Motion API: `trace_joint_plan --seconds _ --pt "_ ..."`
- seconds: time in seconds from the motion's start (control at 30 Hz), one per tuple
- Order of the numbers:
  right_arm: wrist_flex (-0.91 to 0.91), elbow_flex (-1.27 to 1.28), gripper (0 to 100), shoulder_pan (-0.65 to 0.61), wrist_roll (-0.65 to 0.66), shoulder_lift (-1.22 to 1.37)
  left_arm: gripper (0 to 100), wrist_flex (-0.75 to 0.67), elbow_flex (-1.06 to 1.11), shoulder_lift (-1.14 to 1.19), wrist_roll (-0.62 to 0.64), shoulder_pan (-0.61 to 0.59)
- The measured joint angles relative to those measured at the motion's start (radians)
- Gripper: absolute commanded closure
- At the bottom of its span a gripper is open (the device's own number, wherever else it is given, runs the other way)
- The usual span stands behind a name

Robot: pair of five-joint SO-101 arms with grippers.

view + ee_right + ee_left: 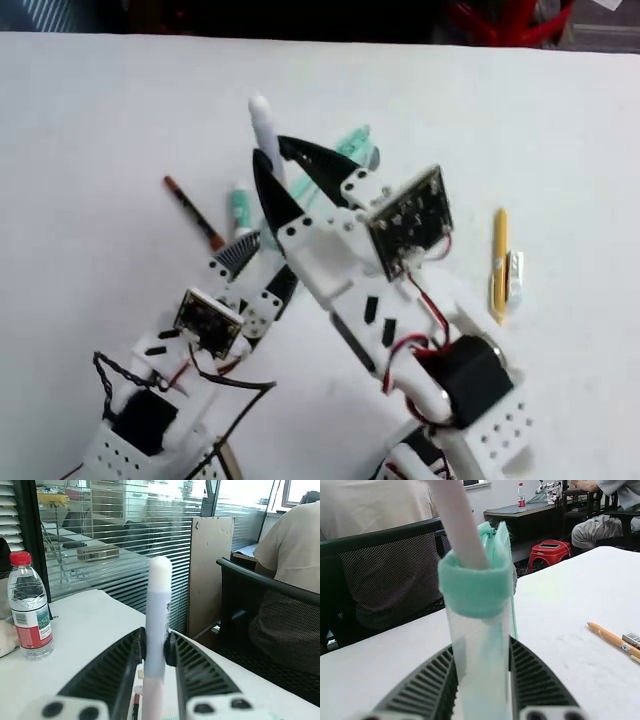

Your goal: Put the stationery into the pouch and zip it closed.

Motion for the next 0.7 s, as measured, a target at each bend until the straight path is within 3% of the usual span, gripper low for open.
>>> trace_joint_plan --seconds 0.3,0.5,0.7 --pt "0.092 0.000 97.1 -0.003 0.000 -0.043 87 0.000 0.000 0.002 0.000 -0.003" --pt "0.094 0.000 81.8 0.006 0.000 -0.044 87 0.000 0.000 0.002 0.000 -0.003" --pt "0.094 0.020 80.5 0.058 -0.002 -0.044 87 0.000 0.000 0.002 0.000 -0.003"
